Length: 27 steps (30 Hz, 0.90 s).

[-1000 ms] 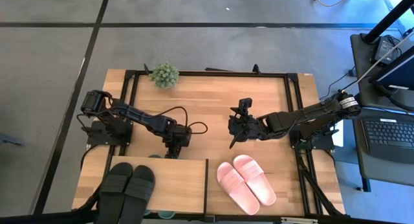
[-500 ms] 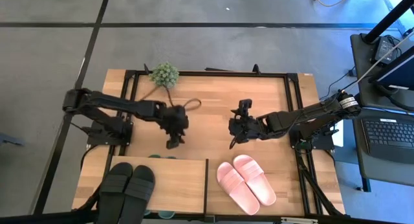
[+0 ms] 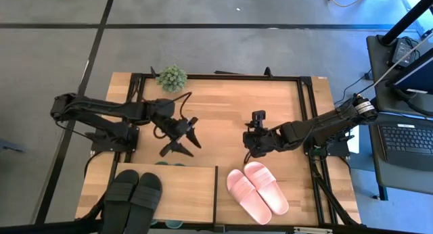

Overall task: Pick and place slides into the shelf
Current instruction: Put the left pink slipper on the shelf

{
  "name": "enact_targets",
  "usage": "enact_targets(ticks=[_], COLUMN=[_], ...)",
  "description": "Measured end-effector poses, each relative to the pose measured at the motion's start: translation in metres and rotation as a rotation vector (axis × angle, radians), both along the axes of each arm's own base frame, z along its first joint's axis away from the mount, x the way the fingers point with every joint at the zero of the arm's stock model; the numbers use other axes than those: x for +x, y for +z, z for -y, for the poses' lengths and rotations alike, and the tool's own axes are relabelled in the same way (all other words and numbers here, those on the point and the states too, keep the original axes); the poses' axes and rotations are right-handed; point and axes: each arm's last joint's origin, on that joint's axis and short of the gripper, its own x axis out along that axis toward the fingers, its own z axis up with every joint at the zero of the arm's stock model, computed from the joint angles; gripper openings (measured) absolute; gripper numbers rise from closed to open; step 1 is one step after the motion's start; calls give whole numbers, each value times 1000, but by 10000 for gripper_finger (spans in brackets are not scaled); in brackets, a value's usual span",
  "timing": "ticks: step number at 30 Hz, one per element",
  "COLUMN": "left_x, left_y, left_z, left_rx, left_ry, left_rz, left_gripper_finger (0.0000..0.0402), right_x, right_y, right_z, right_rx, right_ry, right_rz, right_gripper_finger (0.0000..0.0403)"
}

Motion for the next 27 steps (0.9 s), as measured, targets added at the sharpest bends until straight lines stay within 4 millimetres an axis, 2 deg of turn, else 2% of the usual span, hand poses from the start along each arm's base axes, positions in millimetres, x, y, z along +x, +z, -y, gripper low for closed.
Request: enact_targets(ticks=[5, 9, 12, 16, 18, 22, 25, 27], left_x=[-1, -2, -5, -7, -8, -9, -10, -10], left_y=[3, -1, -10, -18, -18, -18, -19, -20], left_z=[23, 36, 41, 41, 41, 41, 41, 41], left_rx=[62, 63, 32, -10, -16, -70, -98, -99], left_ry=[-115, -160, -177, -159, -160, -155, -150, -150], left_rz=[86, 163, 214, 254, 279, 281, 266, 262], left_gripper_finger=[195, 195, 195, 195, 195, 195, 195, 195], right_x=[-5, -11, -16, -20, -14, 12, 29, 34], right_y=[0, 2, 7, 20, 23, 23, 14, 8], right_z=[-18, -46, -69, -97, -109, -131, -145, -156], right_rx=[3, -23, -32, -10, -27, -91, -141, -121], right_ry=[64, 207, 323, 389, 418, 422, 392, 327], right_rz=[4, 15, 57, 100, 88, 2, -140, -173], right_gripper_finger=[177, 177, 177, 177, 177, 177, 177, 177])
